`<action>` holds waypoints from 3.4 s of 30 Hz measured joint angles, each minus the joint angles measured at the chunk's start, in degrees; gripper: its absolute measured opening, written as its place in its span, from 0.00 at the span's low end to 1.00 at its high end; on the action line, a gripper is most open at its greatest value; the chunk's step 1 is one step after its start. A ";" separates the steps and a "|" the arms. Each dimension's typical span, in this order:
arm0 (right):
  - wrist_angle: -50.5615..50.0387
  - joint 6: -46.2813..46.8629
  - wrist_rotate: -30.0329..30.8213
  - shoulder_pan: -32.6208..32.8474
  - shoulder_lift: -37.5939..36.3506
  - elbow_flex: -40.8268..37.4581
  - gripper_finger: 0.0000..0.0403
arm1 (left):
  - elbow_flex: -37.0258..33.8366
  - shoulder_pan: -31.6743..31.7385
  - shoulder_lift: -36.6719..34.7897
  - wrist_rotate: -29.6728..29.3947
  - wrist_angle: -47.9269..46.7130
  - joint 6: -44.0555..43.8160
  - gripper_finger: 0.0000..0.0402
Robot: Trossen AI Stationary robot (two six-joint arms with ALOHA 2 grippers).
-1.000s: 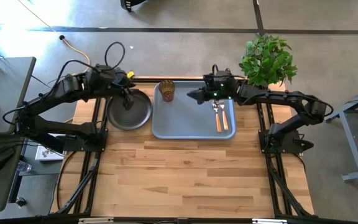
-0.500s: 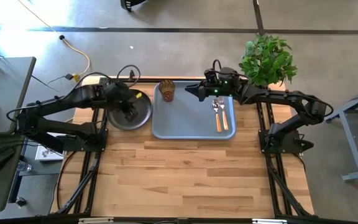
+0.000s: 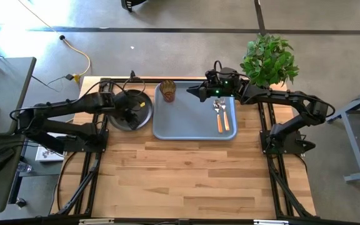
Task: Pick and place plate/cup/fork/spoon on tray
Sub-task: Put the black plate on the gray serving tray
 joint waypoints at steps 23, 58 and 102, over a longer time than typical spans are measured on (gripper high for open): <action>-2.06 -0.02 0.31 0.00 0.01 0.00 0.32 | -2.90 -6.03 19.08 -0.77 8.91 -1.34 0.42; -5.52 0.00 0.28 0.00 0.02 0.00 0.32 | 1.41 -11.31 30.05 -6.60 2.64 -0.43 0.02; 2.82 17.16 8.22 8.27 0.02 0.02 0.32 | 9.66 -29.28 6.05 -11.86 -13.18 22.72 0.01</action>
